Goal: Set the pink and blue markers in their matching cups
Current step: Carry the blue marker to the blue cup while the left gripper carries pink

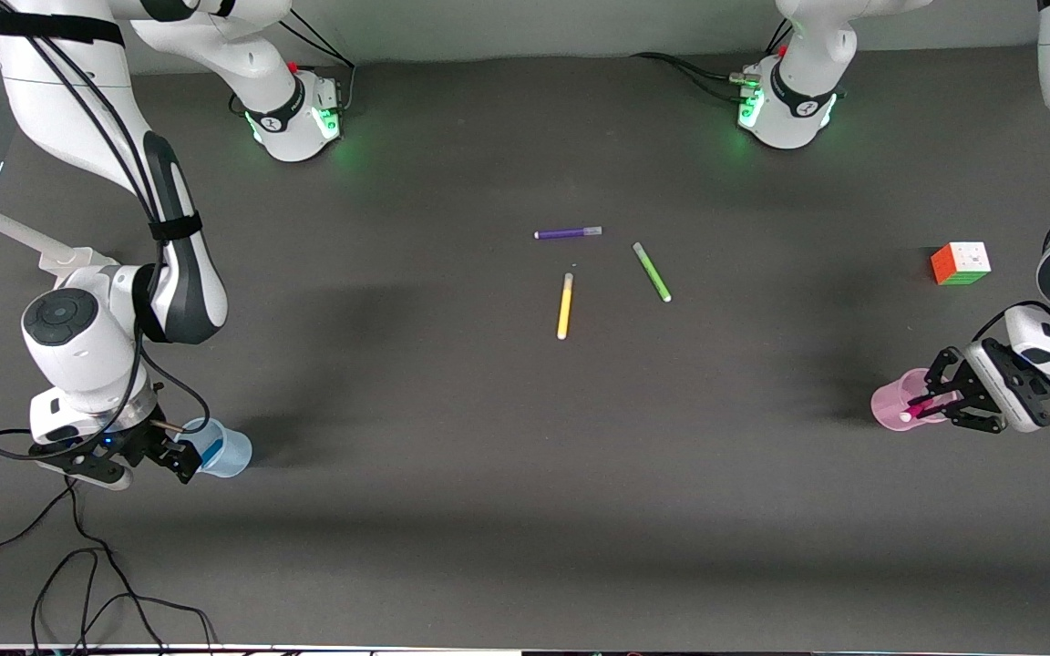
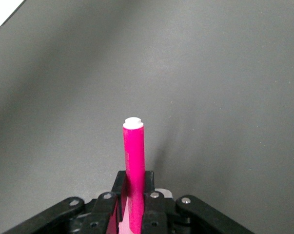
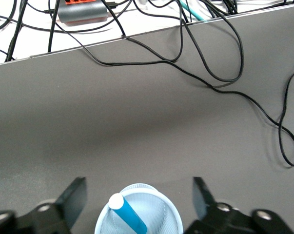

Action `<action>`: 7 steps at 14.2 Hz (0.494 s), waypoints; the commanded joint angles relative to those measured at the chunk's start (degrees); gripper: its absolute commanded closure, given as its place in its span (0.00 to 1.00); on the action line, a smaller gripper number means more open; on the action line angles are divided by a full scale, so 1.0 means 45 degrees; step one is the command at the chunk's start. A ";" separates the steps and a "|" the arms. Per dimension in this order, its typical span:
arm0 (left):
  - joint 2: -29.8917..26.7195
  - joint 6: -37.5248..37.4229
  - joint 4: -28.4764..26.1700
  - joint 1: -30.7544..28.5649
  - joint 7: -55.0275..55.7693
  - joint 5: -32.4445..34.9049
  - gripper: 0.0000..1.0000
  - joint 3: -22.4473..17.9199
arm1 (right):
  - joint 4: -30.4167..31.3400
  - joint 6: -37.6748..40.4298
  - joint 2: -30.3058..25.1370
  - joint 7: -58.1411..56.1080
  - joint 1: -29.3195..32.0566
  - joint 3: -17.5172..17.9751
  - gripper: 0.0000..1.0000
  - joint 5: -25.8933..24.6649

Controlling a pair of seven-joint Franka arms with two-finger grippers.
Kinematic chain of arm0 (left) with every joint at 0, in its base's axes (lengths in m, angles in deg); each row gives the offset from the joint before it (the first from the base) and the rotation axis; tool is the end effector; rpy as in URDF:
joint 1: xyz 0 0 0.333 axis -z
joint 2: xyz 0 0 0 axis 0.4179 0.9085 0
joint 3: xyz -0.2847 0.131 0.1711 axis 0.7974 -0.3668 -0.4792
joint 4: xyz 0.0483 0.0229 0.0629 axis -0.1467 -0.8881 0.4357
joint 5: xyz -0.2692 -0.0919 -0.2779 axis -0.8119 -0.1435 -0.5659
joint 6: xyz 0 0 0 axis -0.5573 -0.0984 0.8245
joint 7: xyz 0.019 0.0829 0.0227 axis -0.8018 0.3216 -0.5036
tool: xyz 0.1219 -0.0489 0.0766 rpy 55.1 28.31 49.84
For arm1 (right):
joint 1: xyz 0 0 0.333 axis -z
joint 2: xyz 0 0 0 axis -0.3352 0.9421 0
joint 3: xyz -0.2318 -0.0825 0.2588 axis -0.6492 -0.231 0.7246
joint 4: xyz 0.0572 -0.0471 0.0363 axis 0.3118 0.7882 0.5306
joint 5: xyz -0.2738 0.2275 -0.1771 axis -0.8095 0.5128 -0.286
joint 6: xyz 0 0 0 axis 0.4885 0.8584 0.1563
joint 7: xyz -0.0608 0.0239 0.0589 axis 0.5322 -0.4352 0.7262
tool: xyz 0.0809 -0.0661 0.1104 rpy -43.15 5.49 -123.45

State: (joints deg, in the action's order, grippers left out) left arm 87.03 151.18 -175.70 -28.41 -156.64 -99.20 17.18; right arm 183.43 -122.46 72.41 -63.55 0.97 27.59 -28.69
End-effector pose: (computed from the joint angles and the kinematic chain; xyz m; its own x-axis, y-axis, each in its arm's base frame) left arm 0.6522 0.1279 0.2862 0.3762 -0.8030 0.4622 -0.9141 -0.4030 0.0439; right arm 0.7163 -0.0240 0.3059 0.8800 -0.2504 0.4035 -0.3159 -0.9431 0.1035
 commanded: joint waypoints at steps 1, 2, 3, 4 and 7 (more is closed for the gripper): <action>-0.0117 -0.0316 -0.0042 -0.0172 -0.0788 -0.0534 1.00 0.0101 | -0.1210 0.2320 -0.0200 -0.0064 -0.0082 -0.0039 0.01 -0.0006; -0.0078 -0.0355 -0.0061 -0.0172 -0.1139 -0.0942 1.00 0.0101 | -0.1796 0.3452 -0.0201 -0.0103 -0.0102 -0.0019 0.00 -0.0006; 0.0038 -0.0394 -0.0061 -0.0211 -0.1471 -0.1178 1.00 0.0101 | -0.2382 0.4566 -0.0220 -0.0122 -0.0102 0.0000 0.00 0.0130; 0.0059 -0.0549 -0.0042 -0.0327 -0.1513 -0.1238 1.00 0.0101 | -0.2948 0.5679 -0.0356 -0.0200 -0.0102 0.0000 0.01 0.0460; 0.0118 -0.0804 0.0037 -0.0426 -0.1513 -0.1258 1.00 0.0101 | -0.4084 0.8455 -0.0902 -0.0823 -0.0122 0.0000 0.01 0.0971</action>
State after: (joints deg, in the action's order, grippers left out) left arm 87.52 148.75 -175.73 -29.41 -161.40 -103.18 17.27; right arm 167.88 -91.22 70.22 -64.25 0.59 27.71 -26.21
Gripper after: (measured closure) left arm 0.824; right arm 0.000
